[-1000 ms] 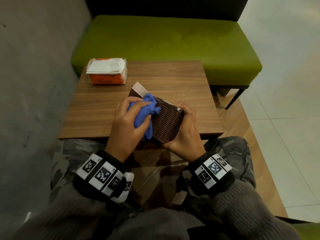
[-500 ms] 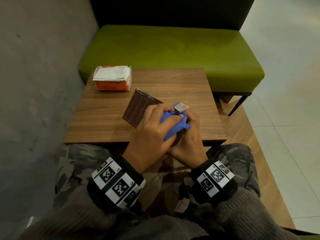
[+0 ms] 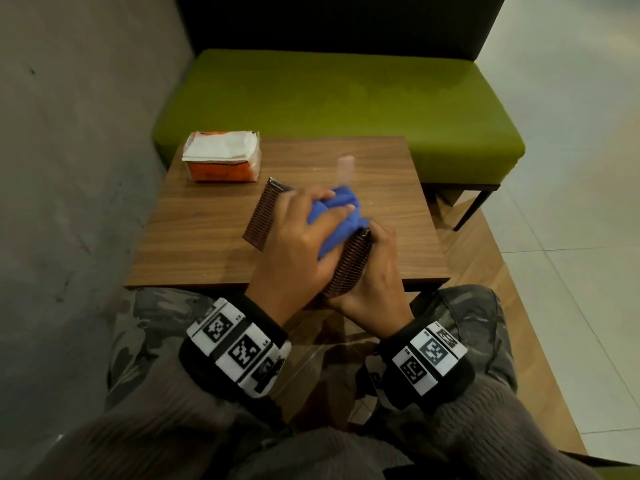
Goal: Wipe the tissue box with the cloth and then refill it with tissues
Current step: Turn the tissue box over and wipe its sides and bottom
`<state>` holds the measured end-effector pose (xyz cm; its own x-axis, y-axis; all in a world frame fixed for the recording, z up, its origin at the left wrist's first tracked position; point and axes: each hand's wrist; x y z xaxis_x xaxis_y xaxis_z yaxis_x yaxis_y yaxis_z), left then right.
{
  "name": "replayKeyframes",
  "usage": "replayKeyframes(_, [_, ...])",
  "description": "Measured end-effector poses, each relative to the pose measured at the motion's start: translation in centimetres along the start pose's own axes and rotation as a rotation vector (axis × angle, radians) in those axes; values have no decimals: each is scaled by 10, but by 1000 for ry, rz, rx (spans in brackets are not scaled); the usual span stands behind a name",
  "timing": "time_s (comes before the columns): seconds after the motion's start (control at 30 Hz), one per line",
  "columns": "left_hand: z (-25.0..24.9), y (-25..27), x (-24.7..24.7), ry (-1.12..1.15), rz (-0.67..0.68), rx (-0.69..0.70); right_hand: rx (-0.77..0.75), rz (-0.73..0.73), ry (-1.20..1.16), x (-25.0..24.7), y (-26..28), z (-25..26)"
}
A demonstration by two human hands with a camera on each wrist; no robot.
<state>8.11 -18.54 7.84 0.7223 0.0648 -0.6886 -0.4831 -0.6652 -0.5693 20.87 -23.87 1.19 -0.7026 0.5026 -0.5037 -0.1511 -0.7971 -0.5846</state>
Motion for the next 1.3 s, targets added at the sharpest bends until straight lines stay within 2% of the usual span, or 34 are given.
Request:
replayKeyframes(0.07, [-3, 7, 2, -30, 87, 156, -20, 2, 9, 0, 2, -1])
replayKeyframes(0.1, [1, 7, 0, -40, 115, 184, -30, 3, 14, 0, 4, -3])
replayKeyframes(0.13, [8, 3, -2, -43, 113, 162, -32, 8, 16, 0, 7, -4])
replayKeyframes(0.27, [33, -8, -6, -1, -89, -168, -17, 32, 24, 0, 12, -9])
replayKeyframes(0.3, [31, -6, -4, -2, -98, -179, -14, 33, 22, 0, 11, -9])
replayKeyframes(0.33, [24, -1, -2, -15, -70, -137, -11, 29, 19, 1, 11, -10])
replayKeyframes(0.43, [9, 17, 3, -77, 69, 146, -8, 21, -18, -1, 11, -10])
replayKeyframes(0.47, [12, 18, 1, -92, 89, 182, -7, 26, -37, -2, 13, -11])
replayKeyframes(0.5, [20, 16, -2, -105, 74, 160, -2, 31, -51, -3, 15, -11])
replayKeyframes(0.63, [50, 4, -11, -69, -144, -172, 7, 34, -62, -4, 19, -13])
replayKeyframes(0.7, [46, 9, -9, -85, -146, -143, 4, 35, -57, -2, 18, -13])
replayKeyframes(0.77, [37, 20, -5, -122, -34, 9, 2, 20, -51, -1, 18, -13])
replayKeyframes(0.83, [43, 22, -8, -156, 21, 54, -15, 23, -56, -2, 21, -13])
replayKeyframes(0.97, [67, 7, -16, -101, -169, -217, -11, 25, -62, -2, 23, -12])
replayKeyframes(1.03, [56, 10, -12, -101, -174, -153, 0, 13, -64, -2, 21, -11])
replayKeyframes(1.13, [48, 23, -10, -152, -14, 109, 14, 8, -61, -6, 20, -12])
replayKeyframes(1.17, [53, 22, -12, -150, 8, 112, 14, 12, -54, -7, 20, -13])
replayKeyframes(1.2, [61, 19, -12, -134, -14, 41, 14, 16, -49, -8, 20, -14])
replayKeyframes(1.27, [75, 9, -14, -55, -121, -197, 24, 28, -44, -7, 21, -15])
replayKeyframes(1.3, [77, 6, -14, -29, -151, -263, 32, 28, -43, -7, 21, -15])
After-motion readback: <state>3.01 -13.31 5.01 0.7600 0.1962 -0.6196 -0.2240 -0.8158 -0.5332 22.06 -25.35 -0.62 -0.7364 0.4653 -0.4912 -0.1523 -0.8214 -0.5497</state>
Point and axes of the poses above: each hand's wrist, its own y-axis away from the middle knuckle, its own x-axis out of the palm, z = x × y, and after that the axes turned 2 degrees about y, right-handed
